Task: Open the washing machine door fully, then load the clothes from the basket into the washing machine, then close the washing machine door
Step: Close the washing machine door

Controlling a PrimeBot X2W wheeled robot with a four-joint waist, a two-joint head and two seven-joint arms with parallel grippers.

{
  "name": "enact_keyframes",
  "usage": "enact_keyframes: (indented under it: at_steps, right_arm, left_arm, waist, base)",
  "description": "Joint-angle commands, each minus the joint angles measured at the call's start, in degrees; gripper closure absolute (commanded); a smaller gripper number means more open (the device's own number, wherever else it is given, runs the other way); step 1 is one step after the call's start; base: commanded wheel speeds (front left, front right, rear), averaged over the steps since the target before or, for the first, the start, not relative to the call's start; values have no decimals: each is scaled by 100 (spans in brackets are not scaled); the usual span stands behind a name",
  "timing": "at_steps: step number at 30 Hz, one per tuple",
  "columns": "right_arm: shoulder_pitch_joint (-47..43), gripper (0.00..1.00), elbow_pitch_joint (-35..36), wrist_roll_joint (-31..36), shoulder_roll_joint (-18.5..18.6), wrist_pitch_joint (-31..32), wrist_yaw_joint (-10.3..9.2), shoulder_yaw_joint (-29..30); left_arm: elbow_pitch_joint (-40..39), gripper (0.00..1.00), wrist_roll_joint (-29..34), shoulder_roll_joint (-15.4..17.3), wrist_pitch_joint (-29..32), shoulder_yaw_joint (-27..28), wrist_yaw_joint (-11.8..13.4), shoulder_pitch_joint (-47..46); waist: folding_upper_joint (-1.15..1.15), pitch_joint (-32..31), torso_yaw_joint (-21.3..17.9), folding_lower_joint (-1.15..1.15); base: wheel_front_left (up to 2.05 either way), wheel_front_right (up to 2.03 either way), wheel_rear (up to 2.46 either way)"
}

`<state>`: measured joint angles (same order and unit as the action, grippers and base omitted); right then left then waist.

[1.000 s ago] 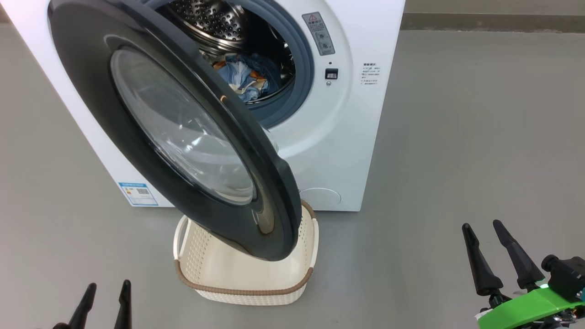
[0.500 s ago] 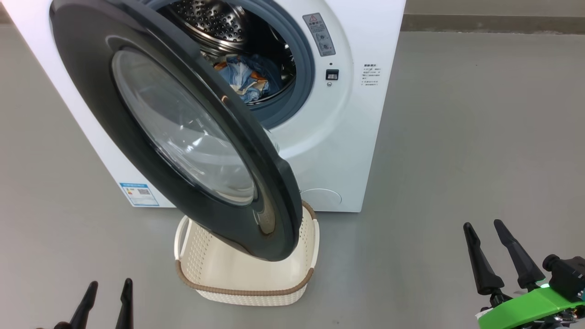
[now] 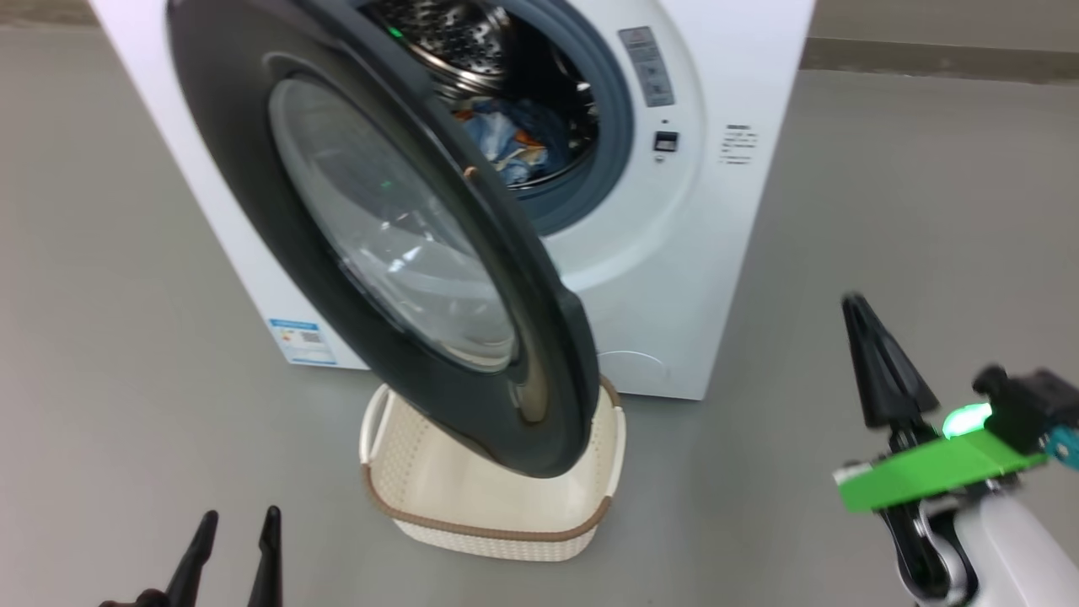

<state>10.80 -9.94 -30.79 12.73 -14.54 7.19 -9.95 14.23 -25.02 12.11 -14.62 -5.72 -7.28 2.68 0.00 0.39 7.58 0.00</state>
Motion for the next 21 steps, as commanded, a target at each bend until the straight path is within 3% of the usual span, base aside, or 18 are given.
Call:
enact_keyframes:
  at_steps: [1,12,21]
  right_arm:
    - [305,100,155,-20,31,-46,30,-174]
    - [1239,100,1078,-237,-135,-46,30,-907]
    - [1195,100,1430,-412,-289,-46,30,-2231]
  left_arm:
    - [-189,0,78,53,-38,174,-21,-154]
    - [-306,0,132,-13,-38,58,-21,-221]
    - [-370,0,142,-21,-38,15,-21,-231]
  waist:
    - [0,-13,162,0]
    - [0,-72,611,0]
    - [0,-72,787,0]
  base:
    - [0,0,0]
    - [0,0,0]
    - [0,0,0]
